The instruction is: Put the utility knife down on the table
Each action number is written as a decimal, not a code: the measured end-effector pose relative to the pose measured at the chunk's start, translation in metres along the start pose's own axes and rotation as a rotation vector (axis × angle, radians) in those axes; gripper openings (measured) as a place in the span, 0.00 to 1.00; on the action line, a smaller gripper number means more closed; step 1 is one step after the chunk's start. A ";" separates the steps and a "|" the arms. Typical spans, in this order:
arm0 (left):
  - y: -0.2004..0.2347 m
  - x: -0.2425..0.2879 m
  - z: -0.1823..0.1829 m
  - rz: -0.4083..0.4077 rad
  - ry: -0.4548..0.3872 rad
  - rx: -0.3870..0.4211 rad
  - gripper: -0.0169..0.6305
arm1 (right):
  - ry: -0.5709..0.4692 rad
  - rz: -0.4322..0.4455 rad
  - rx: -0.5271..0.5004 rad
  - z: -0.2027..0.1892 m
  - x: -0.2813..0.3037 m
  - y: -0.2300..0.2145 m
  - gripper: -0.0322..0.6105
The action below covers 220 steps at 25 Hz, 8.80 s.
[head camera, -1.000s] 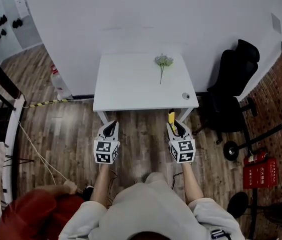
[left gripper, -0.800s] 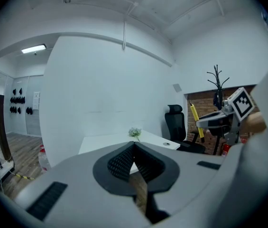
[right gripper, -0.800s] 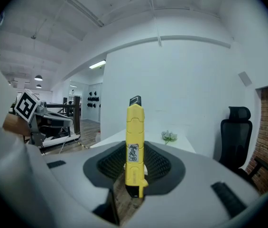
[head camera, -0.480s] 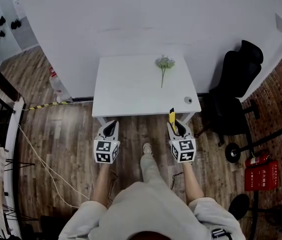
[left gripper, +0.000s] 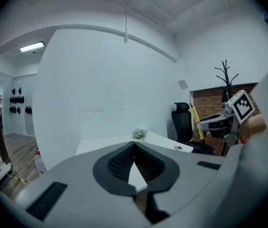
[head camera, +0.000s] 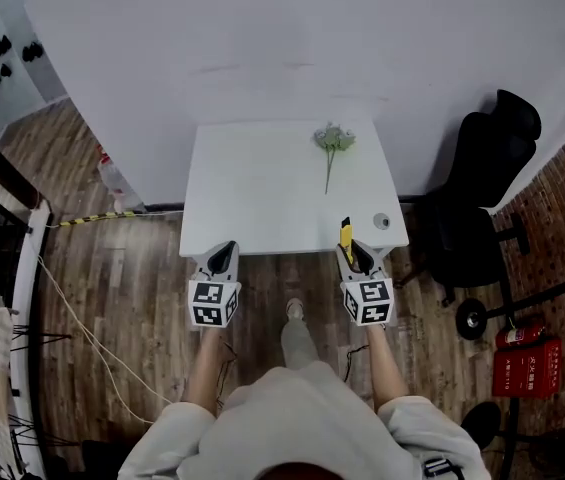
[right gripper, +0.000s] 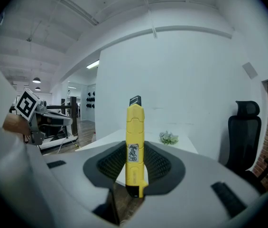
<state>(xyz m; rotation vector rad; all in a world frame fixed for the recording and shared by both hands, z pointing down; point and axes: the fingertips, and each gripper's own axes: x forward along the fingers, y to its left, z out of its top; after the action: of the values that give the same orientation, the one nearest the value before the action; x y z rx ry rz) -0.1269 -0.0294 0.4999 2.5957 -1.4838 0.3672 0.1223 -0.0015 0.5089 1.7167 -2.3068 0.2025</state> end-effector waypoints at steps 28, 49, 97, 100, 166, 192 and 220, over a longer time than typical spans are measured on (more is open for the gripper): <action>0.085 0.237 0.076 0.086 0.022 -0.018 0.04 | 0.028 0.116 -0.006 0.061 0.238 -0.120 0.22; 0.119 0.287 0.044 0.090 0.127 -0.056 0.04 | 0.133 0.172 0.025 0.031 0.309 -0.120 0.22; 0.198 0.366 -0.058 0.019 0.322 -0.203 0.04 | 0.479 0.225 0.007 -0.067 0.488 -0.079 0.22; 0.197 0.367 -0.059 0.017 0.323 -0.202 0.04 | 0.475 0.231 -0.024 -0.061 0.506 -0.080 0.22; 0.234 0.322 -0.084 0.092 0.354 -0.230 0.04 | 0.657 0.592 -1.147 -0.087 0.618 -0.057 0.32; 0.196 0.320 -0.051 0.045 0.299 -0.171 0.04 | 0.561 0.428 -0.841 -0.050 0.554 -0.077 0.05; 0.158 0.316 0.040 0.042 0.148 -0.049 0.04 | 0.223 0.232 -0.236 0.041 0.396 -0.109 0.05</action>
<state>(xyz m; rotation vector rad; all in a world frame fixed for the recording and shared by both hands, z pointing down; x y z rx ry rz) -0.1030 -0.3814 0.5459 2.4444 -1.4797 0.5087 0.1151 -0.4084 0.5787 1.2482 -2.2565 0.1493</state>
